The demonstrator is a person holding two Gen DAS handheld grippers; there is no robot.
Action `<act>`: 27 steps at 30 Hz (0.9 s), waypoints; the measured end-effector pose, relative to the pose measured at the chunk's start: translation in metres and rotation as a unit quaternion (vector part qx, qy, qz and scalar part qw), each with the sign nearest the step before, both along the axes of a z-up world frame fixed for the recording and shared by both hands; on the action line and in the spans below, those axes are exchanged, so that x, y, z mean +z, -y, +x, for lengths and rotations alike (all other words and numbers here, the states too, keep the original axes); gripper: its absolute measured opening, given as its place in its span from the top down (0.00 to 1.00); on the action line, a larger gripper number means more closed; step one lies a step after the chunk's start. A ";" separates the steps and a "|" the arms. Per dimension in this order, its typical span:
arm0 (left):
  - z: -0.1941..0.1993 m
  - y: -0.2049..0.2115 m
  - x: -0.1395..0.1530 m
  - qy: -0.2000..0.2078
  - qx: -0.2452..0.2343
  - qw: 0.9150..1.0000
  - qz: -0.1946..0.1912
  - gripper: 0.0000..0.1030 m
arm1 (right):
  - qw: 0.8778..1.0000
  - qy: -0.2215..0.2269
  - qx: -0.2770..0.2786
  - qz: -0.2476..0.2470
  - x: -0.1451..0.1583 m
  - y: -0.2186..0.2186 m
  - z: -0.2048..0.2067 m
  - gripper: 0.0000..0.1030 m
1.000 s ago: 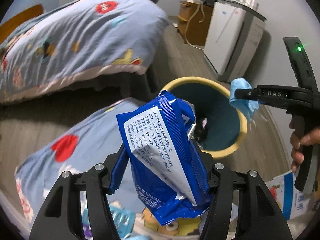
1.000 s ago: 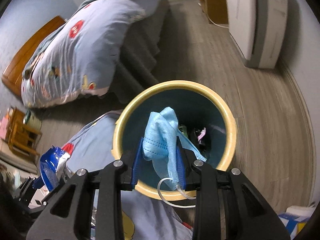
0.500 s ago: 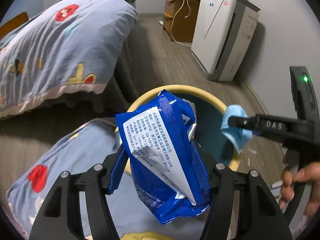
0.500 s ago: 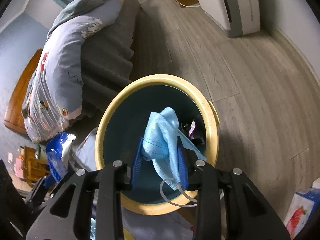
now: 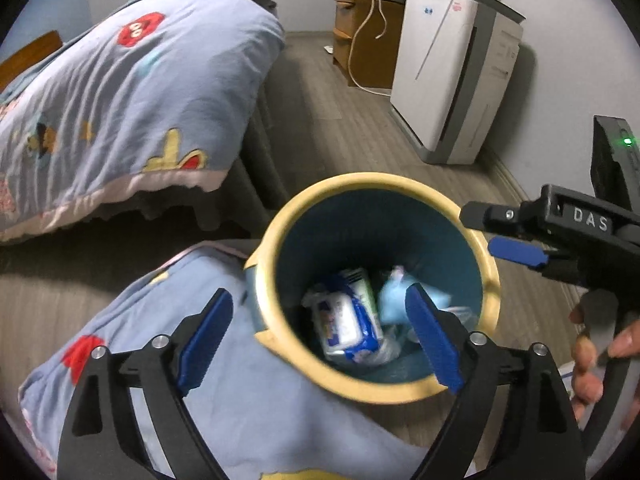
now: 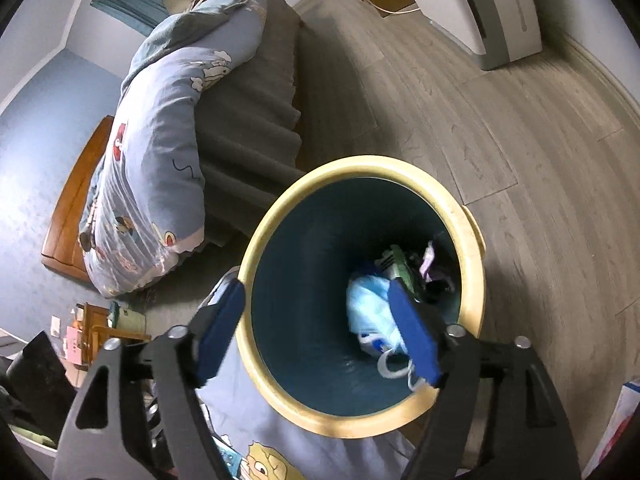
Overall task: Collect trash
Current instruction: 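Open both tools over the bin to drop the bag and mask, then move both open tools back over the pillow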
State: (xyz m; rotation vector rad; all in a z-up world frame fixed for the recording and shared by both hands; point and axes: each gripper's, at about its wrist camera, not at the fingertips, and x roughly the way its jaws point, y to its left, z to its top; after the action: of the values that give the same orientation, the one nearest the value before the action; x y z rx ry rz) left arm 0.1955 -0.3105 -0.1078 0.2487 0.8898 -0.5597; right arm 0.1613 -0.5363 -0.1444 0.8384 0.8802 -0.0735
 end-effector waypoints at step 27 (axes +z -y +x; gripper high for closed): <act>-0.120 -0.283 0.069 0.053 0.169 0.984 -0.008 0.07 | 0.951 0.038 0.218 -0.217 0.102 -0.216 -0.025 0.06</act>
State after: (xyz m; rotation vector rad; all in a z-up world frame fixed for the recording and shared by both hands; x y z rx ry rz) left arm 0.0753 -0.0277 -0.0390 0.1082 0.8017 -0.2343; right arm 0.1362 -0.3200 -0.0427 0.2243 0.9140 0.1485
